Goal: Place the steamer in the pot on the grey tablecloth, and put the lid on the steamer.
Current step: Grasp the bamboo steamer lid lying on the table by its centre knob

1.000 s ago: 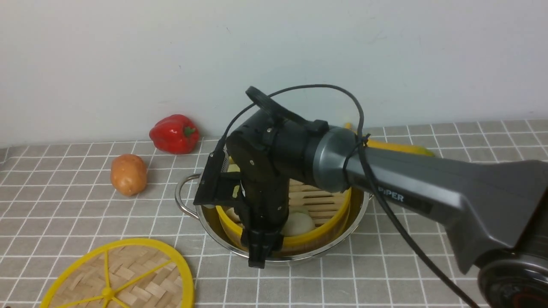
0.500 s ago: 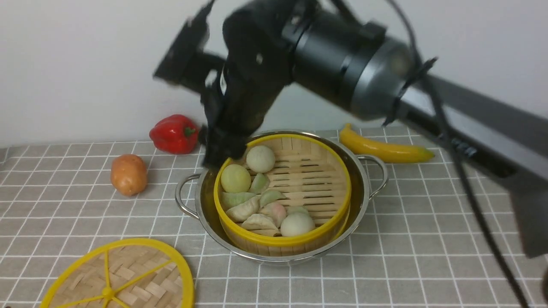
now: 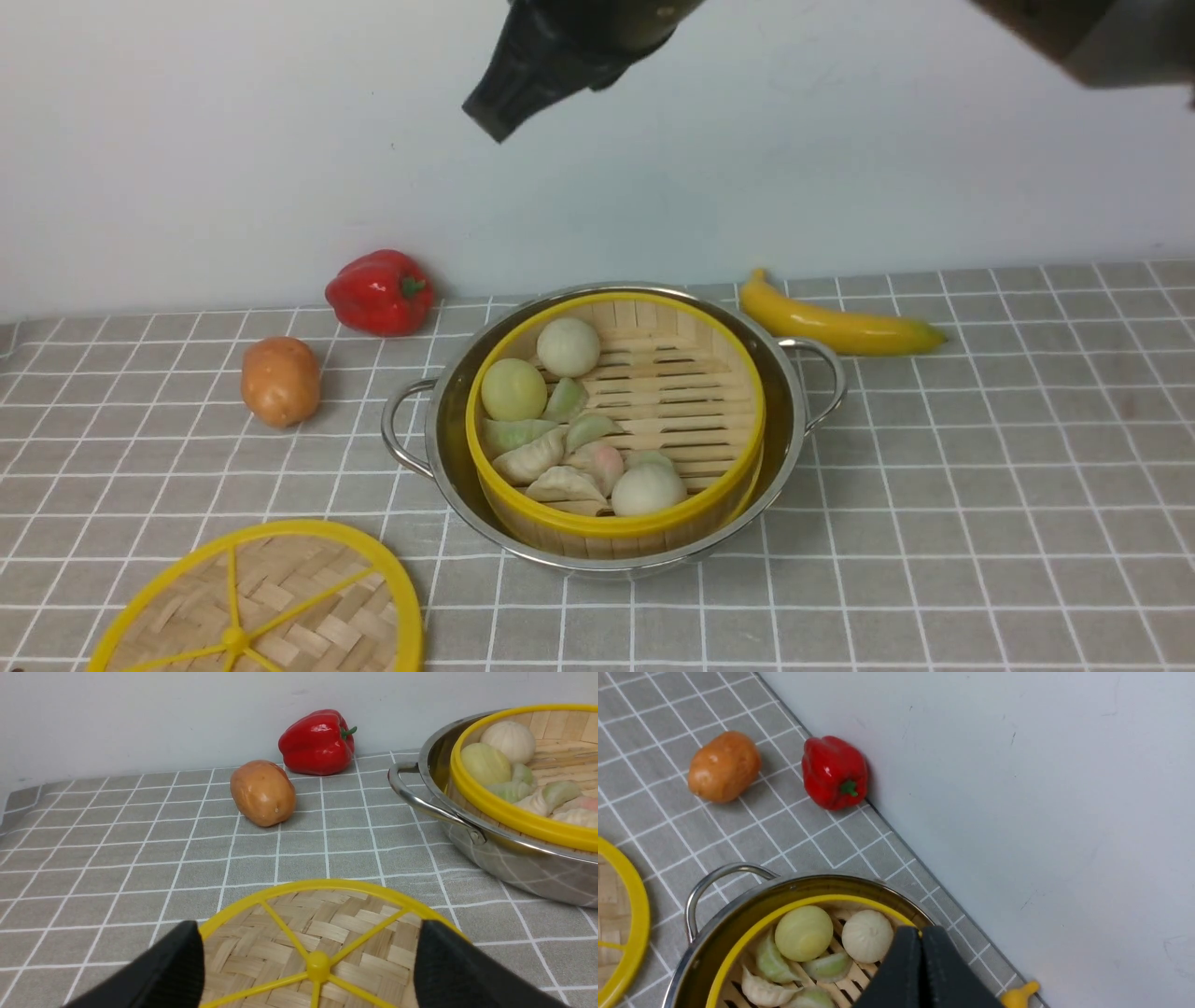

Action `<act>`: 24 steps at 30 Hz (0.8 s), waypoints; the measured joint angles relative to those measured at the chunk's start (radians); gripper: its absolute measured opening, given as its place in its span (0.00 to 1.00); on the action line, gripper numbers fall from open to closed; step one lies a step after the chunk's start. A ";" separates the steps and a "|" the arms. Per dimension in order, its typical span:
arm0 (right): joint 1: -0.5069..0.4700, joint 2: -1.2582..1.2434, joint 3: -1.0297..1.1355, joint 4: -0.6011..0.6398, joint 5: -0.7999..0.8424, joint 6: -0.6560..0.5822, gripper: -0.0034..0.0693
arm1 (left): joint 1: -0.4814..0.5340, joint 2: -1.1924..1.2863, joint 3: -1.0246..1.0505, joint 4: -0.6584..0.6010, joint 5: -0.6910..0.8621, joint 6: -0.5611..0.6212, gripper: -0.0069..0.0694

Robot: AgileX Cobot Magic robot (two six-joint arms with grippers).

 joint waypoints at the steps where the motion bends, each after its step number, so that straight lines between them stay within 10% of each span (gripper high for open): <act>1: 0.000 0.000 0.000 0.004 0.000 0.000 0.03 | 0.000 0.000 0.000 0.000 0.000 0.000 0.82; 24: -0.047 -0.219 0.195 0.055 -0.001 0.106 0.11 | 0.000 0.000 0.000 0.000 0.000 0.000 0.82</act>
